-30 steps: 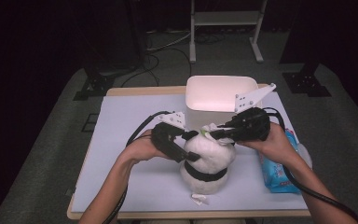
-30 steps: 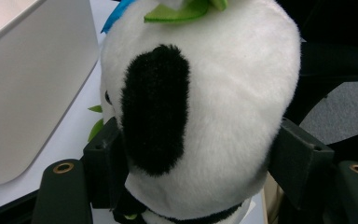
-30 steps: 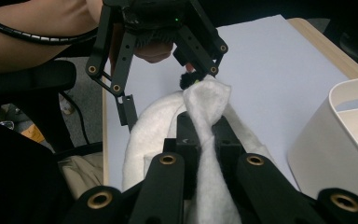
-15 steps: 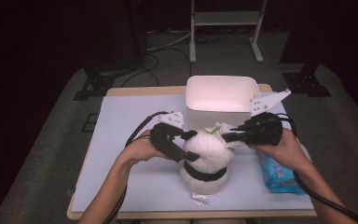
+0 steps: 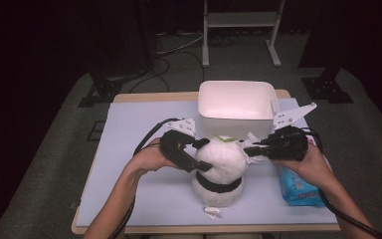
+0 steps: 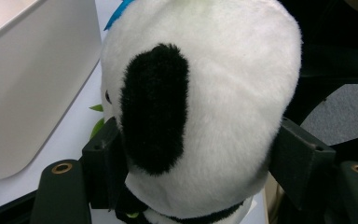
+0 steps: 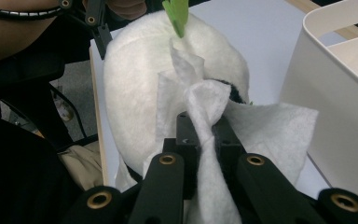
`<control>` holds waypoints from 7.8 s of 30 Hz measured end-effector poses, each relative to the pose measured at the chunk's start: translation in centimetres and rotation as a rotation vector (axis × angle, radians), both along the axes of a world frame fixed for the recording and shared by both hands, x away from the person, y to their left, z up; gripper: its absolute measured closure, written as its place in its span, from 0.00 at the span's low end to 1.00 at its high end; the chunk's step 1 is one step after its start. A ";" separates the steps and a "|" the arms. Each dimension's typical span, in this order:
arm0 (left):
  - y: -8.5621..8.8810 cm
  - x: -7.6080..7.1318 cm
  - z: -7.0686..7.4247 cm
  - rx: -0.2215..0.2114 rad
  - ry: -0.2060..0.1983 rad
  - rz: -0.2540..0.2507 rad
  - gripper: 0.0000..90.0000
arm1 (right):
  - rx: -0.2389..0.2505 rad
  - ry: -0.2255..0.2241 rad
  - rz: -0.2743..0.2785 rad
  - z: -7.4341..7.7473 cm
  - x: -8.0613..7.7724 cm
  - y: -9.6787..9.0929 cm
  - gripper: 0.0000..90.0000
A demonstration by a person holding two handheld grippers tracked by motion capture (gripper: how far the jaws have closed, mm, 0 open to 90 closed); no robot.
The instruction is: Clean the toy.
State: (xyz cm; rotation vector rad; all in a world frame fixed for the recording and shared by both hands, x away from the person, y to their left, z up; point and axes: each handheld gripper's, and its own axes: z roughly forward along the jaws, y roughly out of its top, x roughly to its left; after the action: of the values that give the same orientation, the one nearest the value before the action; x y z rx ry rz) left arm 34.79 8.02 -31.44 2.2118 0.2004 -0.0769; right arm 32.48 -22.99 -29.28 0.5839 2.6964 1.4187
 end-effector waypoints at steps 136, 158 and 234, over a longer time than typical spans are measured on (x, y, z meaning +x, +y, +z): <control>-3.8 -0.5 -1.3 0.109 -0.034 -0.045 0.18 | -0.131 0.004 0.022 0.6 -0.1 1.1 0.94; -1.1 -0.8 -2.1 0.153 -0.038 0.011 0.13 | -0.124 0.059 -0.037 -1.7 -0.3 -1.7 0.94; -2.1 -1.4 -2.2 0.186 -0.066 -0.009 0.15 | -0.140 0.066 0.027 -3.0 -0.4 1.1 0.93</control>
State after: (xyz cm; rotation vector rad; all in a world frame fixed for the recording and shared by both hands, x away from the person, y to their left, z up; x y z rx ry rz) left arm 33.37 5.91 -33.66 2.3962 0.1662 0.0109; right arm 32.10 -21.92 -32.23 0.5961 2.8359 1.2245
